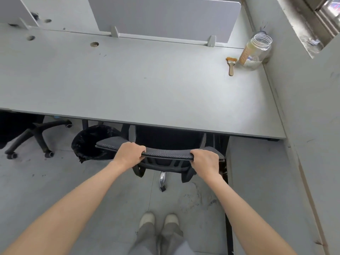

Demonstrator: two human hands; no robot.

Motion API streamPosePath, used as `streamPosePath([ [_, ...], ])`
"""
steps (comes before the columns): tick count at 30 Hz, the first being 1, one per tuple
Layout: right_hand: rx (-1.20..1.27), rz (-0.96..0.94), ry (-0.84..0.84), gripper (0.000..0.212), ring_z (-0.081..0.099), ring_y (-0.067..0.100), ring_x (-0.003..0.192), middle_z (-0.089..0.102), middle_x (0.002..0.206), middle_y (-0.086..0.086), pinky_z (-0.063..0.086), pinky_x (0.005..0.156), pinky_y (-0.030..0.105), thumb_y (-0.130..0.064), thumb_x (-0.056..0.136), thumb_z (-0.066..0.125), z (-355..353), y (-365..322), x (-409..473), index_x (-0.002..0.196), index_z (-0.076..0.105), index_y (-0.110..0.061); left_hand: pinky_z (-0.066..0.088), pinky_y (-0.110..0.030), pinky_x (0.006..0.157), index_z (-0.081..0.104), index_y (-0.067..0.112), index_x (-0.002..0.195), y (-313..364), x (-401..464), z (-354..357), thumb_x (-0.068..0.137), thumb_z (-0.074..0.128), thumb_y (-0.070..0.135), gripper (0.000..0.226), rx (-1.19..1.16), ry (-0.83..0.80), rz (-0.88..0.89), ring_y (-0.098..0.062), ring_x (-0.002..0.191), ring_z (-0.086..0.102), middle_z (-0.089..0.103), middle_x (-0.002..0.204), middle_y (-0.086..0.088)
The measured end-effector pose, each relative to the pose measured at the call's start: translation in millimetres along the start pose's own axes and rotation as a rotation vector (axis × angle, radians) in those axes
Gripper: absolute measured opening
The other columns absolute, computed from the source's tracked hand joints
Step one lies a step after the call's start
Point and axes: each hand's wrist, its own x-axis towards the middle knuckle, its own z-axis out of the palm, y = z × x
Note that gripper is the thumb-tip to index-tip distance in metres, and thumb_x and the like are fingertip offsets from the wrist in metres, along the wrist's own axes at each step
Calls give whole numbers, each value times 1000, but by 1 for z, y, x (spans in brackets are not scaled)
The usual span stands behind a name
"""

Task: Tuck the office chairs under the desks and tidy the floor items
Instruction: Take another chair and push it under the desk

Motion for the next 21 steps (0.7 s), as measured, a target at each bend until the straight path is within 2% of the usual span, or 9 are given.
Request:
streamPosePath([
  [5, 2, 60, -15, 12, 63, 23, 71, 68, 75, 0, 28, 48, 27, -14, 80, 52, 16, -43, -4, 77, 64, -16, 43, -31, 71, 67, 15, 91, -43, -4, 0, 87, 54, 26, 18, 25, -27, 61, -27, 83, 64, 72, 84, -5],
  [7, 23, 45, 47, 8, 64, 25, 66, 69, 70, 1, 36, 50, 26, -17, 76, 58, 19, -41, -11, 73, 65, -14, 46, -29, 59, 67, 14, 76, -45, -14, 6, 77, 69, 23, 9, 39, 50, 123, -27, 65, 65, 70, 66, -4],
  [9, 22, 0, 106, 6, 65, 24, 64, 70, 68, 0, 42, 51, 26, -20, 73, 63, 23, -34, -21, 73, 67, -15, 45, -27, 46, 65, 14, 65, -41, -30, 17, 65, 79, 21, 15, 38, 110, 174, -26, 48, 61, 65, 51, -3],
  [12, 7, -58, 84, 10, 66, 26, 70, 72, 74, 1, 45, 55, 29, -18, 74, 64, 25, -32, -35, 81, 70, -15, 46, -33, 63, 65, 15, 91, -43, -56, 24, 85, 59, 27, 15, -14, -12, 214, -27, 73, 65, 71, 78, -4],
  [14, -10, -76, 90, 10, 66, 27, 67, 72, 71, 2, 46, 53, 29, -14, 70, 67, 28, -40, -46, 79, 71, -15, 45, -32, 66, 64, 19, 97, -63, -76, 29, 85, 58, 29, 17, -74, -30, 231, -22, 82, 64, 70, 86, 1],
  [17, -25, -101, 140, 11, 63, 25, 52, 68, 57, -1, 46, 44, 26, -10, 57, 70, 34, -60, -70, 66, 69, -17, 48, -29, 51, 65, 20, 78, -86, -113, 40, 68, 74, 24, 14, -130, 71, 279, -19, 66, 64, 67, 68, 5],
  [19, -30, -125, 156, 9, 61, 23, 48, 66, 54, -3, 43, 41, 24, -15, 54, 62, 39, -73, -90, 61, 67, -18, 45, -23, 39, 63, 21, 66, -93, -133, 53, 55, 81, 26, 21, -84, 67, 346, -15, 52, 61, 62, 56, 7],
  [21, -31, -133, 155, 11, 60, 21, 47, 66, 56, -4, 43, 41, 23, -15, 51, 62, 46, -83, -108, 61, 65, -19, 43, -21, 37, 62, 21, 62, -98, -149, 63, 52, 80, 29, 22, -81, 39, 402, -13, 49, 59, 59, 53, 8],
])
